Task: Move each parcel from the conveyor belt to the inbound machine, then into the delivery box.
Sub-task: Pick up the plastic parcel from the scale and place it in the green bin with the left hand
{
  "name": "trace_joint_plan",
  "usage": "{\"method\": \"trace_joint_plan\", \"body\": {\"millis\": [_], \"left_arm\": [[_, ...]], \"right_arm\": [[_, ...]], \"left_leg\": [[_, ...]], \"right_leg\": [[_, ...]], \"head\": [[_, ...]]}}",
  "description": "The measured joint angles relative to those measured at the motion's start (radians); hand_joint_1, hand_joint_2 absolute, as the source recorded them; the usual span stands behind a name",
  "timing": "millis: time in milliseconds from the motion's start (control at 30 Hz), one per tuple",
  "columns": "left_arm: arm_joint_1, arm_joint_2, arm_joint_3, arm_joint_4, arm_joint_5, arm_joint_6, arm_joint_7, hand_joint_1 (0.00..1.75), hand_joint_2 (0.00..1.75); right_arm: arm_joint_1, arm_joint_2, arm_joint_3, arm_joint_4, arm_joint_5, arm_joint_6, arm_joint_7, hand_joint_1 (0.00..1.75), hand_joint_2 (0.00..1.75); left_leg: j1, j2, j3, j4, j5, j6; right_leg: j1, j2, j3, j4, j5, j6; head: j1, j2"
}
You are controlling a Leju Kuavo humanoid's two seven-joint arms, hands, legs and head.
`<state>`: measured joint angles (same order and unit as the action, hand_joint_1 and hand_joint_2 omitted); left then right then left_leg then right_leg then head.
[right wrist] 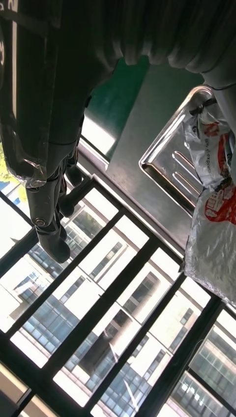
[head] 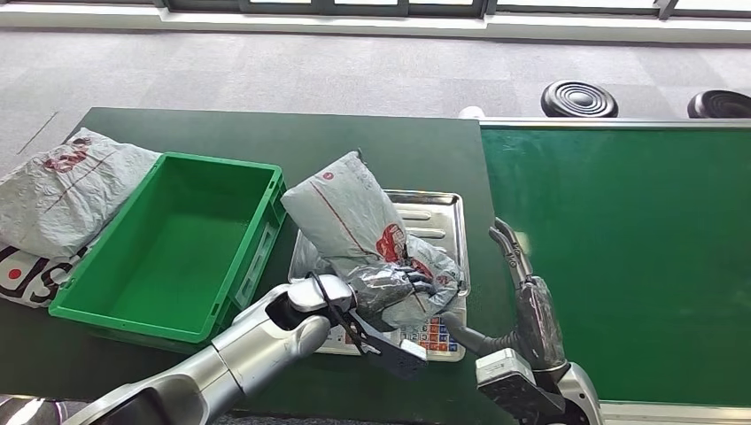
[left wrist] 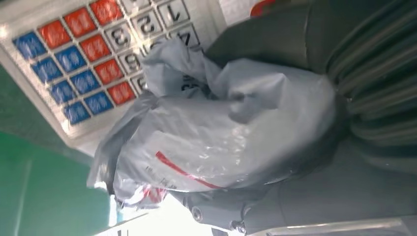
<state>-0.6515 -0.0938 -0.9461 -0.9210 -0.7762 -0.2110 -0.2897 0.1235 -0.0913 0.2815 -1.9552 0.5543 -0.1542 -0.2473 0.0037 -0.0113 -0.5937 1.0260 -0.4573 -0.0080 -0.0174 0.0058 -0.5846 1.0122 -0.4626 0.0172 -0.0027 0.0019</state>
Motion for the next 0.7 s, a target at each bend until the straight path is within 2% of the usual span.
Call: {"method": "trace_joint_plan", "body": {"millis": [367, 700], "left_arm": [[0.02, 0.012, 0.018, -0.051, 0.047, 0.115, 0.038, 1.75, 1.75], [0.067, 0.043, 0.064, -0.151, 0.063, 0.134, 0.054, 1.75, 1.75]], "right_arm": [[0.01, 0.001, -0.007, -0.007, -0.001, 0.003, -0.005, 0.0, 1.75], [0.017, 0.001, -0.008, -0.015, -0.002, 0.006, -0.005, 0.0, 1.75]], "left_leg": [[0.0, 0.0, 0.0, 0.0, 0.0, 0.0], [0.0, 0.0, -0.001, 0.0, 0.0, 0.0]], "right_leg": [[0.0, 0.0, -0.001, 0.0, 0.0, 0.0], [0.0, 0.0, -0.001, 0.0, 0.0, 0.0]], "head": [[0.0, 0.0], [0.0, 0.0]]}}
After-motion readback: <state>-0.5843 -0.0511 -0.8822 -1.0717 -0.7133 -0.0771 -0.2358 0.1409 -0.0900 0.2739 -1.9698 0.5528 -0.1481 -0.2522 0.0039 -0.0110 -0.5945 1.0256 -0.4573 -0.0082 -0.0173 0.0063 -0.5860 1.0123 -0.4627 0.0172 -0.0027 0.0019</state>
